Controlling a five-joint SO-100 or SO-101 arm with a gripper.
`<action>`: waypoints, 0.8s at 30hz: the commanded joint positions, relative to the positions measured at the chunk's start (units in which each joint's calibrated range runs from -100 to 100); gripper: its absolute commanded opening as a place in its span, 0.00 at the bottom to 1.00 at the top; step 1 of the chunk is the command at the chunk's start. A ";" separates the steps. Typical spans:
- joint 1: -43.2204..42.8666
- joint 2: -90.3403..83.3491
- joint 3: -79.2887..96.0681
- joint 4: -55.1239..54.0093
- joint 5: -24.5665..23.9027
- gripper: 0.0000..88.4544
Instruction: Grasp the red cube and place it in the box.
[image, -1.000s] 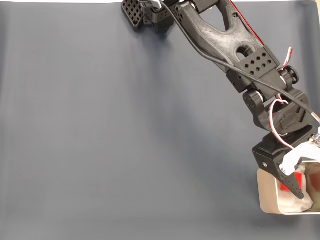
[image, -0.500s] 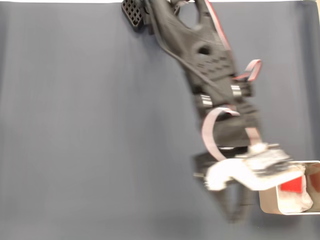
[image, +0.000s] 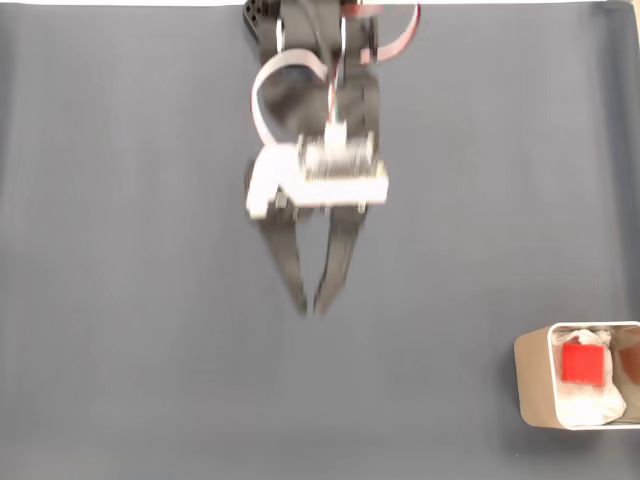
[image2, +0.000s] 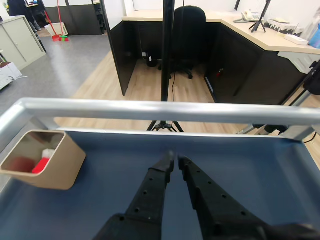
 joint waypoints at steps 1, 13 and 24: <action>-1.07 -20.42 18.57 -0.55 -0.49 0.00; -0.93 -55.95 57.62 9.61 -1.17 0.00; -0.86 -66.87 64.19 36.83 -2.15 0.00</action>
